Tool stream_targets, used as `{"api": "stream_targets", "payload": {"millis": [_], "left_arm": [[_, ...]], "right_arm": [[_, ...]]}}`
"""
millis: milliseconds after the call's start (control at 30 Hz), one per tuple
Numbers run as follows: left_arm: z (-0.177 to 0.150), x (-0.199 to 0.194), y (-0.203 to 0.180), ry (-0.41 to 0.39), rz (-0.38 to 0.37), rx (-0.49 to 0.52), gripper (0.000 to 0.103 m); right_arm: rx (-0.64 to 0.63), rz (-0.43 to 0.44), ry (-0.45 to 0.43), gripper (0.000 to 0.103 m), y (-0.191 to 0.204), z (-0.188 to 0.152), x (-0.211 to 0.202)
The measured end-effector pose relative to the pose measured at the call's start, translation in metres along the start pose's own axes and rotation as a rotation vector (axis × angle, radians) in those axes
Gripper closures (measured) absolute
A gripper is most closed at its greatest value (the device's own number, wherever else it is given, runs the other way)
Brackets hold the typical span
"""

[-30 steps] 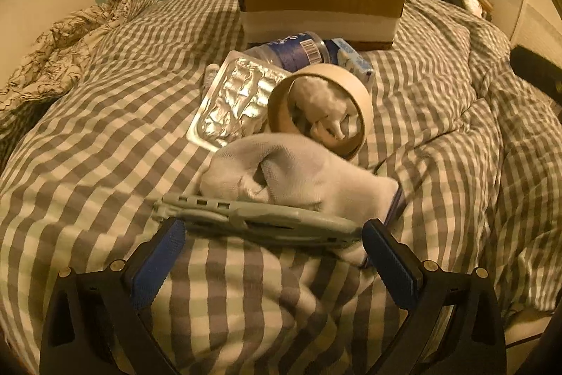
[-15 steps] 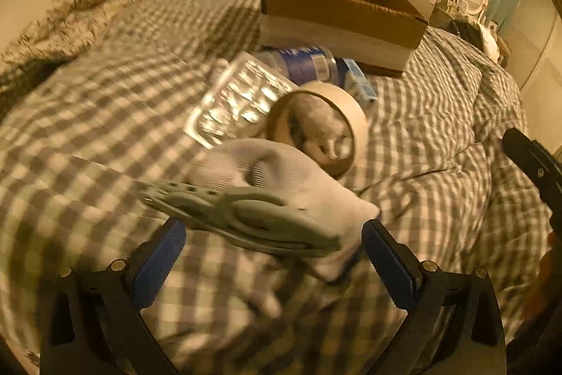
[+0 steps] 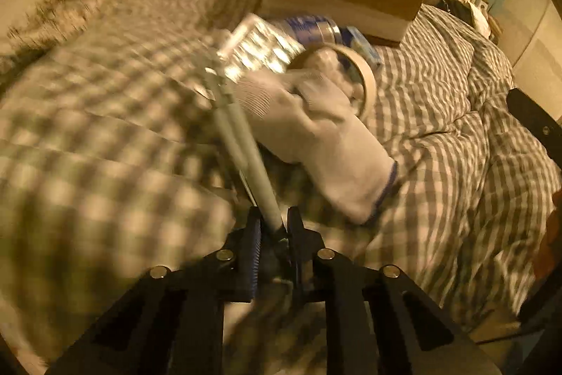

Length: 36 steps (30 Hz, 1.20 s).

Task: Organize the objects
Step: 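Grasp the grey-green clip with the left gripper while the right gripper grasps the white sock, then carry the clip and sock over the cardboard box and release both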

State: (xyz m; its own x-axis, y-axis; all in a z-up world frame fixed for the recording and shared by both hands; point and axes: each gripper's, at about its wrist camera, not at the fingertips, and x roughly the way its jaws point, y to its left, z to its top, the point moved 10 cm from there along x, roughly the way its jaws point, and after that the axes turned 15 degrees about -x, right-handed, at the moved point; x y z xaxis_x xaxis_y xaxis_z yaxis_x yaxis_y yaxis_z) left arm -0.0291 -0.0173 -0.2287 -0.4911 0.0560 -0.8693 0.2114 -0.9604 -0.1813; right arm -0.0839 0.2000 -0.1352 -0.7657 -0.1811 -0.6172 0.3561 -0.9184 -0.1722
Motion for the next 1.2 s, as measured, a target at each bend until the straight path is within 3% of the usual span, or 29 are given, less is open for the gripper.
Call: {"api": "stream_targets", "payload": {"millis": [133, 233, 433, 600, 767, 833, 933, 1033, 1200], "left_arm": [[0.022, -0.022, 0.015, -0.097, 0.038, 0.016, 0.093], [0.035, -0.026, 0.023, -0.127, 0.031, 0.016, 0.094], [0.033, -0.007, 0.025, -0.085, 0.029, 0.065, 0.094], [0.034, 0.014, 0.02, -0.067, 0.059, 0.102, 0.09], [0.041, 0.031, 0.016, -0.061, 0.096, 0.141, 0.089], [0.044, 0.035, 0.014, -0.055, 0.102, 0.143, 0.087], [0.049, 0.037, 0.014, -0.063, 0.081, 0.125, 0.087], [0.051, 0.03, 0.014, -0.076, 0.024, 0.092, 0.093], [0.054, 0.003, 0.01, -0.127, -0.01, 0.077, 0.095]], "right_arm": [[-0.042, 0.048, -0.006, 0.0, 0.021, 0.004, 0.002], [-0.087, 0.142, 0.016, 0.0, 0.049, 0.004, 0.015], [-0.147, 0.318, 0.117, 0.0, 0.112, -0.007, 0.061], [-0.213, 0.365, 0.187, 0.002, 0.144, -0.02, 0.088], [-0.241, 0.398, 0.235, 0.034, 0.159, -0.031, 0.108], [-0.242, 0.414, 0.235, 0.052, 0.16, -0.034, 0.107], [-0.249, 0.407, 0.212, 0.069, 0.154, -0.032, 0.094], [-0.26, 0.368, 0.174, 0.073, 0.142, -0.026, 0.075], [-0.236, 0.321, 0.107, 0.073, 0.117, -0.01, 0.044]]}}
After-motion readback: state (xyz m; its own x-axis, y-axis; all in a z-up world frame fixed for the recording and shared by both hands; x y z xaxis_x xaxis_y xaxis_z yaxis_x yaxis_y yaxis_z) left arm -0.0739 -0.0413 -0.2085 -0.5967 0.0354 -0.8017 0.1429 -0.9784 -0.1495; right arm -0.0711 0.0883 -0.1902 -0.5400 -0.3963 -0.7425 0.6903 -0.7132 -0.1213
